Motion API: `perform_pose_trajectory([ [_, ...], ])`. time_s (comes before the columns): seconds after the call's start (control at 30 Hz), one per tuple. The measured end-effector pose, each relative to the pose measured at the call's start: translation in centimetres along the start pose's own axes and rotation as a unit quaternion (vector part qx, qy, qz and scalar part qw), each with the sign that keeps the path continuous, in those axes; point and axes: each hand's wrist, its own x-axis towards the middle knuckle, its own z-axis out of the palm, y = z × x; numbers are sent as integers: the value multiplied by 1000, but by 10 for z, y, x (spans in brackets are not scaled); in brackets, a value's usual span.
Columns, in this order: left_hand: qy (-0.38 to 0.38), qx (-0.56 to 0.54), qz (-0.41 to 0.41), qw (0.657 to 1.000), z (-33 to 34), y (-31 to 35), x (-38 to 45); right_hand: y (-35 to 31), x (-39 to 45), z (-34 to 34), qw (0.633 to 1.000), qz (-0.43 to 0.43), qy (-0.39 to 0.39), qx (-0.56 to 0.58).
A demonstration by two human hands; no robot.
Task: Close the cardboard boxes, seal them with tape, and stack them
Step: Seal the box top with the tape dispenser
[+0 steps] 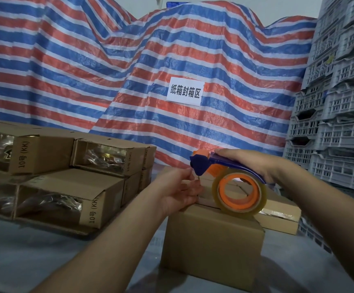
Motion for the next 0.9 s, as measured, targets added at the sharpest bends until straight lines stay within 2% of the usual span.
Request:
perform_pose_trajectory([
  [0.17, 8, 40, 39, 998, 6, -6, 1, -11, -6, -8, 992, 52, -71, -93],
  [0.3, 66, -38, 56, 995, 9, -7, 2, -13, -10, -10, 989, 79, -89, -83],
  [0.37, 104, -73, 64, 990, 14, -7, 0, -13, -9, -8, 990, 74, -81, -91],
  [0.47, 126, -77, 63, 987, 17, -6, 0, -13, -7, -2, 983, 34, -41, -174],
  [0.5, 124, -52, 53, 989, 19, -3, -1, -13, -6, -1, 980, 28, -33, -194],
  [0.57, 141, 85, 41, 986, 16, 7, 0, -16, -3, 1, 977, 32, -31, -207],
  [0.63, 178, 228, 63, 955, 6, 15, 0, -19, 0, 4, 976, 36, -43, -213],
  [0.7, 183, 309, 77, 930, -10, 16, -1, -22, 3, 8, 965, 19, -52, -256],
  [0.77, 159, 329, 55, 929, -23, 11, -4, -25, 8, 14, 953, 5, -50, -298],
  [0.9, 111, 270, 17, 956, -39, -2, -6, -31, 17, 23, 927, -4, -45, -372],
])
